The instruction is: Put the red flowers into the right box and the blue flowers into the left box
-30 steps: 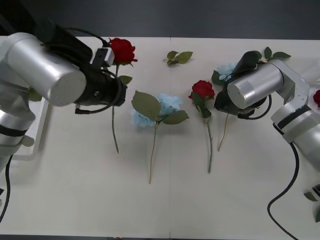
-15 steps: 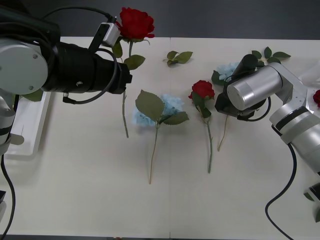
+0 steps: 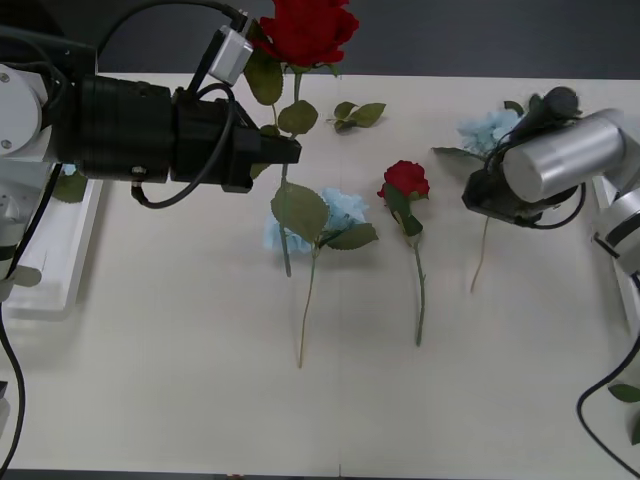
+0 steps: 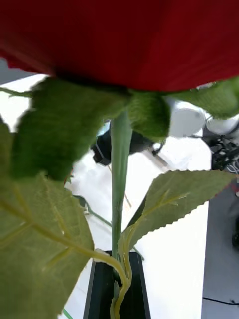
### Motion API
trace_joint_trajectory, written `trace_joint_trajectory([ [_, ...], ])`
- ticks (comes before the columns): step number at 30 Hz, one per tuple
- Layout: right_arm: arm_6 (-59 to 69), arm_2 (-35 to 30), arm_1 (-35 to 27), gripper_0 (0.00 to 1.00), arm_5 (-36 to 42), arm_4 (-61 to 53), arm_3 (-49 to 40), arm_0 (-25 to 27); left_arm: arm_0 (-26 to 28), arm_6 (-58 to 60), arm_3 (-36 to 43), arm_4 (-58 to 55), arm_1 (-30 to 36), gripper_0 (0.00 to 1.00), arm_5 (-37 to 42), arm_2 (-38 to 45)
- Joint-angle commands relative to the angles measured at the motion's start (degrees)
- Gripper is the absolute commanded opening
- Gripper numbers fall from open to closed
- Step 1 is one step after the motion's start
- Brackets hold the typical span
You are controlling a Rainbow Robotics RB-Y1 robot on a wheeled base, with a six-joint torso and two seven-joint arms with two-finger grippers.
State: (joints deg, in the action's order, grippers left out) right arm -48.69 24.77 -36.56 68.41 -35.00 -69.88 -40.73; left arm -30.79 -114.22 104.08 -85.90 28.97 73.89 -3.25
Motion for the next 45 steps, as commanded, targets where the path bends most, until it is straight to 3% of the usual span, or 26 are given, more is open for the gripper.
trace_joint_trajectory([
  [1,-11.51,-0.34,-10.73,0.00,-0.03,-7.80,-3.33,-2.43,-2.87,-5.14,-3.44,-7.00,3.29,0.00,-0.42,0.09],
  [7,-19.42,-0.25,-16.18,0.00,-0.12,-15.63,-3.42,-1.46,-3.22,-6.98,-5.90,-11.14,3.90,0.00,0.02,0.09],
  [18,-20.66,0.02,-16.35,0.00,-2.23,-15.10,-4.56,1.26,-4.54,-1.27,-5.82,-12.37,4.17,0.00,0.02,-0.26],
  [26,-20.04,8.19,-16.27,0.00,-7.24,-12.55,-4.74,1.62,-5.42,4.80,-4.50,-14.12,4.08,0.00,0.02,-1.58],
  [32,-20.48,8.98,-15.04,0.00,-7.77,-12.02,-2.98,1.62,-5.42,6.64,-4.23,-14.12,3.46,0.00,0.29,-1.84],
  [34,-20.66,9.07,-14.95,0.16,-7.77,-12.02,-2.98,1.62,-5.33,6.73,-4.23,-14.12,3.46,0.00,0.29,-2.37],
  [38,-21.36,9.60,-14.95,0.65,-7.85,-12.02,-2.98,1.70,-5.33,6.73,-4.23,-14.21,3.46,0.00,0.29,-2.72],
  [45,-23.20,10.12,-15.74,0.65,-9.17,-12.81,-2.98,1.97,-5.33,6.73,-4.23,-14.21,3.46,0.00,0.29,-2.72],
])
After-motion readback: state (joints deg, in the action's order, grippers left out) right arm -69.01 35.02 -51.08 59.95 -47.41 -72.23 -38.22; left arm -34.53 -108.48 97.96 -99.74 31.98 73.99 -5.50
